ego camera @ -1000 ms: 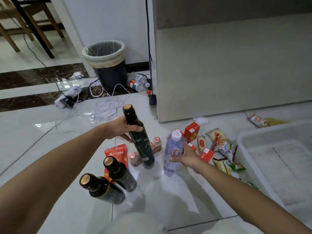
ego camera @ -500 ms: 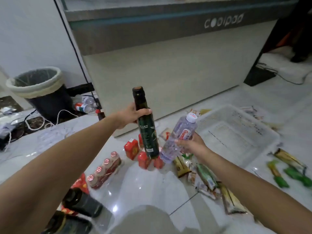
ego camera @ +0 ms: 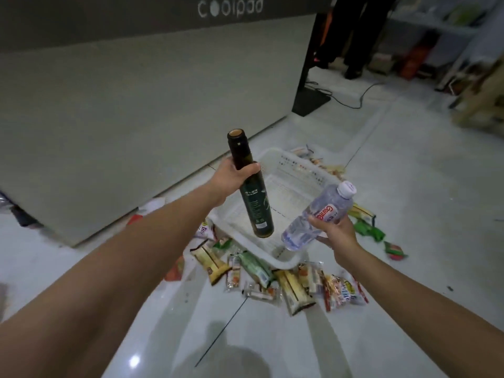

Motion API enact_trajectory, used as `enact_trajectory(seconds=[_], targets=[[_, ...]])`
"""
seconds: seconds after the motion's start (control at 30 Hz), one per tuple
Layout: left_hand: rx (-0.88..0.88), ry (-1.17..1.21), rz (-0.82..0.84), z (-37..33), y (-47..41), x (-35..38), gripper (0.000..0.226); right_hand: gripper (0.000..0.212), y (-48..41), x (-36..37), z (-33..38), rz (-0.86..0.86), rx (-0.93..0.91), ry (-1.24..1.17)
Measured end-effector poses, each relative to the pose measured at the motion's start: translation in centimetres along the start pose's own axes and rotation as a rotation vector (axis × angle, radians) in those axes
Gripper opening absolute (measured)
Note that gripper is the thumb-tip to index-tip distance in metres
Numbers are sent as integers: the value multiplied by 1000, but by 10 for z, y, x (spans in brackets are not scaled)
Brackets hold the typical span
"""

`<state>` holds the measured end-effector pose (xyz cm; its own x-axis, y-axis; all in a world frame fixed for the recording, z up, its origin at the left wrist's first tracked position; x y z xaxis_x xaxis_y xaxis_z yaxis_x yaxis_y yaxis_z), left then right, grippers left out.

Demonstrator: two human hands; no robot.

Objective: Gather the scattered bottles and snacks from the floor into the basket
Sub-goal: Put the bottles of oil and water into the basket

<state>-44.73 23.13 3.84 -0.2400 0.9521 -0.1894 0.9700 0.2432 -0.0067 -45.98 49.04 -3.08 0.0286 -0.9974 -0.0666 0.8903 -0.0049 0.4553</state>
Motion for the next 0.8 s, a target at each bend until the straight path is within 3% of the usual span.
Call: enact_trajectory(seconds=[0.1, 0.37, 0.57, 0.8], targets=[[-60, 56, -22, 16, -13, 25, 26, 54, -20, -1, -8, -1, 13, 13], [-121, 93, -115, 50, -37, 32, 53, 57, -68, 27, -38, 101, 80, 103], [-171, 196, -117, 87, -59, 34, 36, 49, -102, 58, -67, 130, 177, 226], [-358, 150, -22, 133, -103, 48, 27, 50, -141, 72, -101, 73, 400, 245]])
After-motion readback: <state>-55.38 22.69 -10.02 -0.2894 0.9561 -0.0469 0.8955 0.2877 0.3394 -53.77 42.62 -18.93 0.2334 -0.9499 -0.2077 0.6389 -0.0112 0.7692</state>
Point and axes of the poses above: each hand's wrist, its own y-axis away from the middle knuckle, its own x-axis out of the palm, z = x × y, the point moved 5 cm from there along -y, towards the middle knuckle, and after that the axes turned 9 degrees about x, right-handed, at the moved point
